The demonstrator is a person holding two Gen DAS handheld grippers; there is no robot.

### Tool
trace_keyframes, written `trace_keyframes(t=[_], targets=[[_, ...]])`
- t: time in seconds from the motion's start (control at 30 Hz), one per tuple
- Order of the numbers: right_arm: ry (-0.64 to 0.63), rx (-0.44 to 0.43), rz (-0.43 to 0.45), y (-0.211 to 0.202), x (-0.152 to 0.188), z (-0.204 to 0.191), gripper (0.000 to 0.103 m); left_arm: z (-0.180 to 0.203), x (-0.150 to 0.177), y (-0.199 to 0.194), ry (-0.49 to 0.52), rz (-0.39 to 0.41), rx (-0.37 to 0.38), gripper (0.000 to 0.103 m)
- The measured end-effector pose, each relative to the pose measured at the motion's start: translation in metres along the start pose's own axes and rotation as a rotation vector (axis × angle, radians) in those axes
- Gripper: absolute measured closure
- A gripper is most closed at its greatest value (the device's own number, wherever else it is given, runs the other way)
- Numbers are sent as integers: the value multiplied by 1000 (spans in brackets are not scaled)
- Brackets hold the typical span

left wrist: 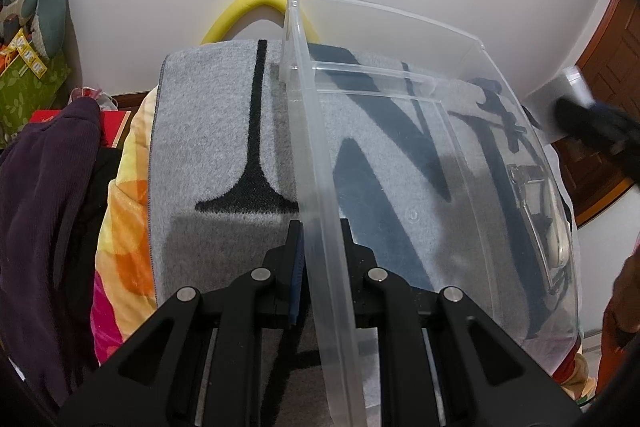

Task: Organize rigid objects
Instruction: 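Carry the white adapter into the clear box and open the right tool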

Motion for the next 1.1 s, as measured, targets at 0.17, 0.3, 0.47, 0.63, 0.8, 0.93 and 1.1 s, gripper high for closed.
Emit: trace_keyframes(t=[0.17,0.3,0.47,0.63,0.8,0.93,1.1], targets=[[-61,13,-103,39,14,-15,68,0,0,-1,3,4,6,88],[-120,23,-154,56,23,-27,68,1,0,-1,10,7,5,88],[-190,60,-201,69,31,-37,68,3,0,-1,11,8,7,87],[-192,57,-220,70,30,-38,67,4,0,-2,10,7,6,87],[-170,40,-223,70,28,-39,55,3,0,-2,11,5,7,87],[-159,32,-187,60,27,-37,47,3,-1,-2,11,2,7,87],[-117,23,-129,35,14,-26,47,2,-1,-2,15,-6,-5,87]])
Point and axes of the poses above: each gripper's, at about its wrist camera, not at the fingertips, and y roughly the way its jaws point, z to its right, x to its underside, the point moved 4 cm from there along y, roughly the way its jaws point, and after that the axes turned 4 degrees about y, right-handed, at the moved point
